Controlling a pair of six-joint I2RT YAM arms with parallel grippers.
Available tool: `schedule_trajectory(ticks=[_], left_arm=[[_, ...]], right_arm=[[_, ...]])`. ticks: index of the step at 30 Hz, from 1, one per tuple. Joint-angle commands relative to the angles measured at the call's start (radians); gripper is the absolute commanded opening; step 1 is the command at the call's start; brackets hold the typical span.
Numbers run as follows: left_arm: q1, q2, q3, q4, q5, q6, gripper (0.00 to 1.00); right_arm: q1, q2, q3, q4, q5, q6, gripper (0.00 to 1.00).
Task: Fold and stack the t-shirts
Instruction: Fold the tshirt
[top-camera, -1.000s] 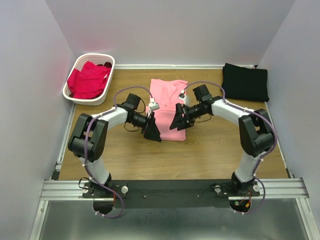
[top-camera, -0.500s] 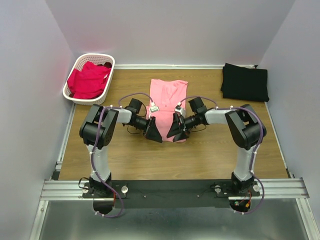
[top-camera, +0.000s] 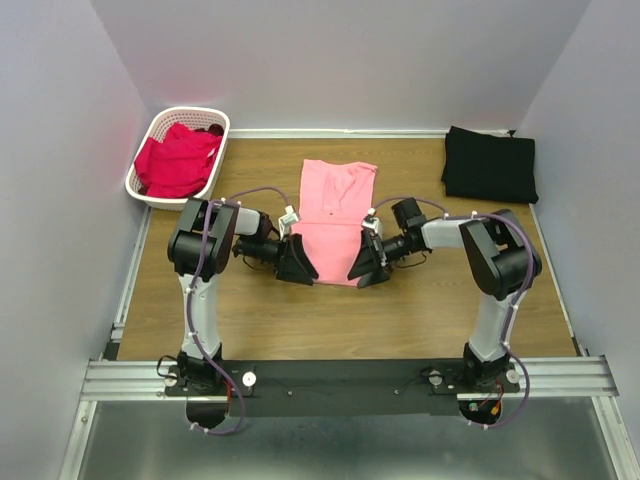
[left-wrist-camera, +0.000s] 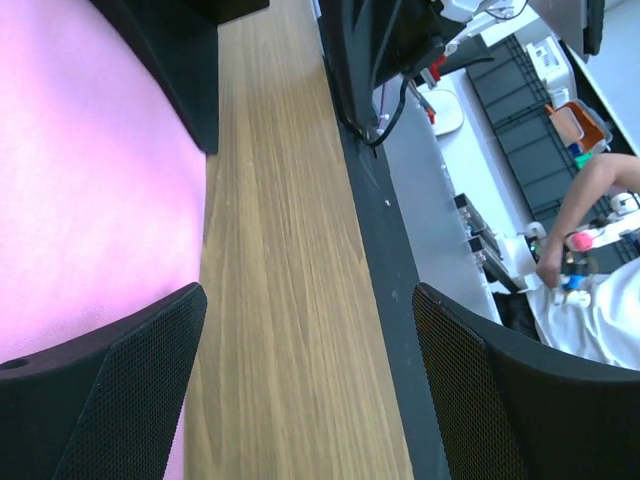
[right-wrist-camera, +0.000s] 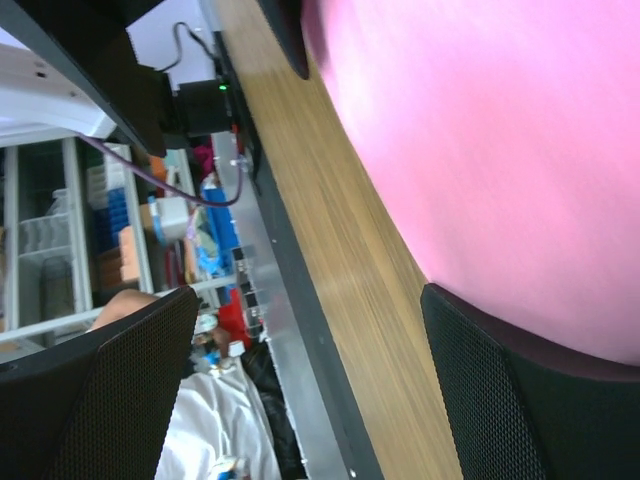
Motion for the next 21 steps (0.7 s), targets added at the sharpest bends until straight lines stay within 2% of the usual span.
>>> schedule_trajectory(ticks=[1, 4, 6, 8, 9, 10, 13, 16, 17, 19, 21], left_arm=[[0.016, 0.034, -0.027, -0.171, -0.13, 0.213, 0.93], [0.019, -0.032, 0.031, -0.144, -0.17, 0.135, 0.93], [0.025, -0.092, 0.09, -0.104, -0.19, -0.023, 0.93], [0.023, -0.178, 0.13, 0.034, -0.279, -0.204, 0.93], [0.022, -0.219, 0.16, 0.18, -0.41, -0.411, 0.93], [0.022, -0.262, 0.174, 0.23, -0.475, -0.462, 0.93], [0.025, -0.413, 0.225, 0.325, -0.659, -0.484, 0.93], [0.043, -0.584, 0.176, 0.445, -0.732, -0.458, 0.93], [0.048, -0.683, 0.145, 0.476, -0.75, -0.395, 0.93], [0.049, -0.787, 0.026, 0.556, -0.787, -0.309, 0.93], [0.048, -0.902, -0.049, 0.565, -0.793, -0.167, 0.92]], right_arm=[[-0.029, -0.064, 0.012, -0.188, 0.121, -0.146, 1.0], [-0.029, -0.129, 0.068, -0.213, 0.153, -0.152, 1.0], [-0.027, -0.162, 0.11, -0.233, 0.175, -0.153, 1.0], [-0.029, -0.184, 0.171, -0.269, 0.184, -0.169, 1.0], [-0.029, -0.202, 0.191, -0.285, 0.207, -0.179, 1.0], [-0.027, -0.21, 0.216, -0.305, 0.221, -0.193, 1.0], [-0.029, -0.247, 0.289, -0.386, 0.325, -0.279, 1.0], [-0.029, -0.279, 0.326, -0.421, 0.437, -0.4, 1.0], [-0.027, -0.303, 0.332, -0.434, 0.463, -0.458, 0.99], [-0.021, -0.328, 0.335, -0.447, 0.543, -0.52, 0.97], [0.012, -0.363, 0.329, -0.452, 0.639, -0.61, 0.88]])
